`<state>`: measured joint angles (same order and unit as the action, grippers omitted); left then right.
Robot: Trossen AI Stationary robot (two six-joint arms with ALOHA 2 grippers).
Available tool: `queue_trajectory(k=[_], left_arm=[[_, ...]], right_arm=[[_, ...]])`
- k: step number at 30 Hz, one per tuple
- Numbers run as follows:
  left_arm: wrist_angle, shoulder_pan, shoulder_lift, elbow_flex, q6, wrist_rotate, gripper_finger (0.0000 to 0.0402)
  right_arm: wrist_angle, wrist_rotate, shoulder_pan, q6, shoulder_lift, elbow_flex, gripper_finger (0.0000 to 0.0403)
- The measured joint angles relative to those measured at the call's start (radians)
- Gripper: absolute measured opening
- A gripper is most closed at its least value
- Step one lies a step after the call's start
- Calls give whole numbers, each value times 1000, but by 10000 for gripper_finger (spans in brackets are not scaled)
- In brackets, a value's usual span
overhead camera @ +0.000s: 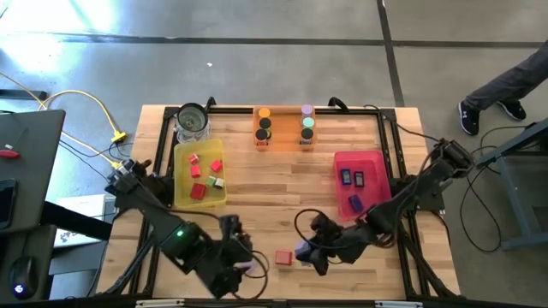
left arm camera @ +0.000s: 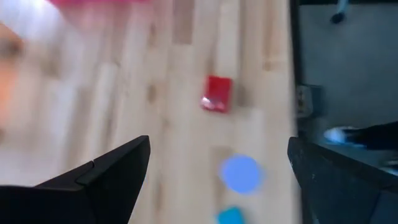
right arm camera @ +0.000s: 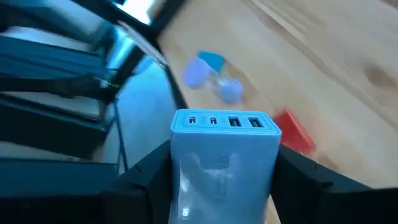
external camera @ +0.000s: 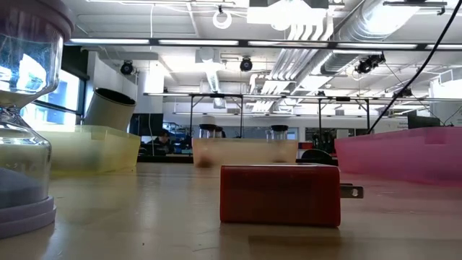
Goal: Pick & Place Office items
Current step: Put the blue charger in the yellow bin
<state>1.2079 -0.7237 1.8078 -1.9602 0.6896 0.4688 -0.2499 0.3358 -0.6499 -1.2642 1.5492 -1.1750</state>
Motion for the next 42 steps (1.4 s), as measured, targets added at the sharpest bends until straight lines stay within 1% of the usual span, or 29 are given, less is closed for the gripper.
queue_trajectory(k=[3,6,9,12,15,17,23,26,31,36,42], left_arm=[[-24,27,2,0,-146,65,372],[-73,49,2,0,-287,186,372],[-130,66,2,0,-386,322,372],[-189,80,2,0,-476,399,372],[-242,91,2,0,-556,418,372],[-261,97,2,0,-586,424,372],[-298,127,2,0,-578,423,372],[-299,121,1,0,-523,381,372],[-321,117,1,0,-582,328,372],[-341,120,1,0,-591,353,372],[-345,96,9,0,-654,439,372]], right_arm=[[119,2,22,99,-28,0,196],[198,-10,54,189,-60,0,196],[234,-21,90,258,-92,0,196],[243,-20,130,305,-132,0,196],[238,-26,163,359,-161,-1,196],[240,-50,184,391,-177,-1,196],[238,-114,236,459,-190,-1,196],[239,-151,256,468,-190,-1,196],[224,-188,279,484,-190,-1,196],[217,-212,296,484,-190,-1,196],[194,-216,304,489,-190,-1,196]])
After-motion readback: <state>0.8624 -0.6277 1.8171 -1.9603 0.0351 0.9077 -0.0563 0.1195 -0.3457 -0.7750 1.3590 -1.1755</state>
